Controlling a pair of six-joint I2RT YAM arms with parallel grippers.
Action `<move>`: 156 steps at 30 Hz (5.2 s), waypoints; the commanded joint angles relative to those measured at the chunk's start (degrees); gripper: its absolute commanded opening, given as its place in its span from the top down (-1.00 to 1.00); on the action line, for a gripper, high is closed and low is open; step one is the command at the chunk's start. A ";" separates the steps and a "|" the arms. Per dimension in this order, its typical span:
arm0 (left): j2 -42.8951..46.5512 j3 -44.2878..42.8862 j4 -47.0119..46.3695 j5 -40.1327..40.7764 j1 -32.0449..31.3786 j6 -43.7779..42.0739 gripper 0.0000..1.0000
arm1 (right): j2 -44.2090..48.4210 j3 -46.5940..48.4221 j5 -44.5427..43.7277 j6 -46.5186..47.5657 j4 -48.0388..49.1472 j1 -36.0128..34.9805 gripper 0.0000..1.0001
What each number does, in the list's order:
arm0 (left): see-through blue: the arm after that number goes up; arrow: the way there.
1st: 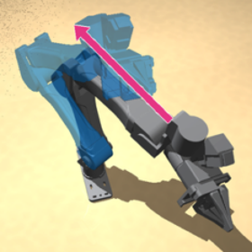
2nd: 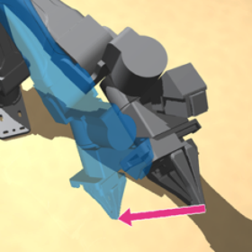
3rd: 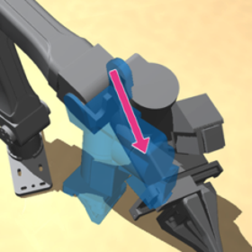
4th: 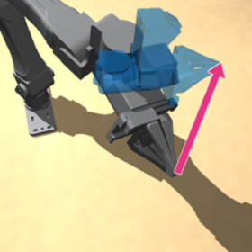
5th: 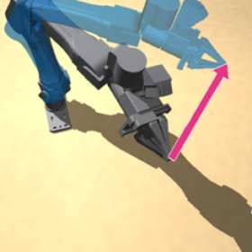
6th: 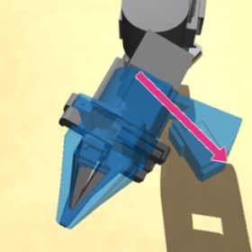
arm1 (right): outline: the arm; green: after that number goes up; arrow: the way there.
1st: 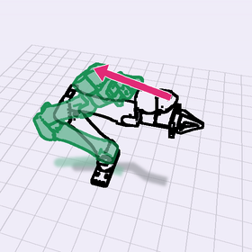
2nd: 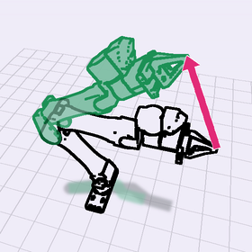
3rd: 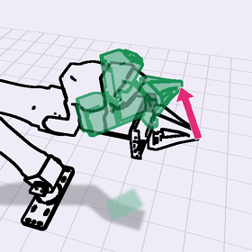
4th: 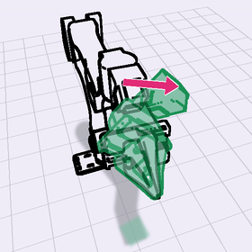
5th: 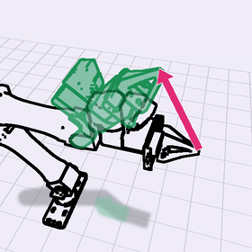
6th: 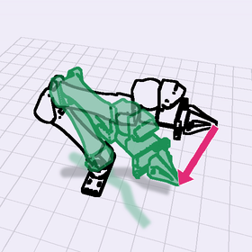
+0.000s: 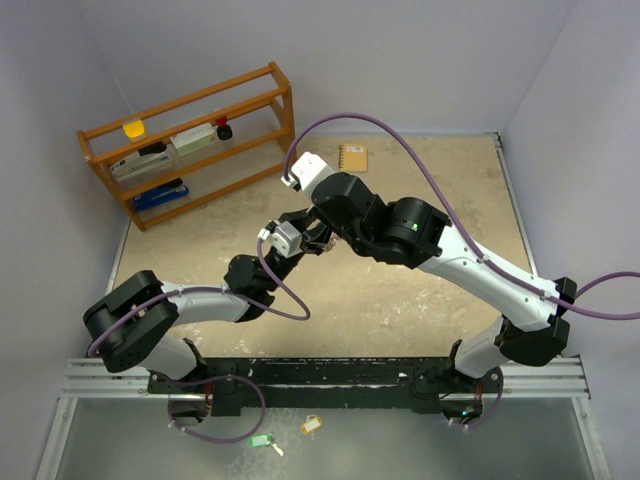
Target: Remove the keys from the keyring
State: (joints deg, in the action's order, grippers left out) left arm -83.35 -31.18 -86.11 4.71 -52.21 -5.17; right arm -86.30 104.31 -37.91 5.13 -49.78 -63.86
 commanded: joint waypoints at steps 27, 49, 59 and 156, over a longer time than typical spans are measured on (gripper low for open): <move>2.75 -1.66 1.32 4.94 -0.35 -4.81 1.00 | 0.63 0.31 0.32 -1.80 1.63 -0.34 1.00; 7.77 -2.58 6.23 8.07 -0.44 -12.87 1.00 | 4.42 -5.29 1.16 -5.71 1.95 -0.39 1.00; 8.12 -1.79 2.87 10.00 -0.44 -12.75 1.00 | 5.36 -7.02 1.82 -6.10 3.03 -0.39 1.00; 9.91 -17.15 -12.59 14.24 -0.14 -0.78 1.00 | 26.38 -37.47 17.96 -12.13 26.75 10.42 1.00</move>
State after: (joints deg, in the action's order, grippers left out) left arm -77.08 -41.15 -76.90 11.51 -55.48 -10.11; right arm -61.69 70.48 -15.20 -7.84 -10.72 -53.98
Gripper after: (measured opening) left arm 0.067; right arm 0.024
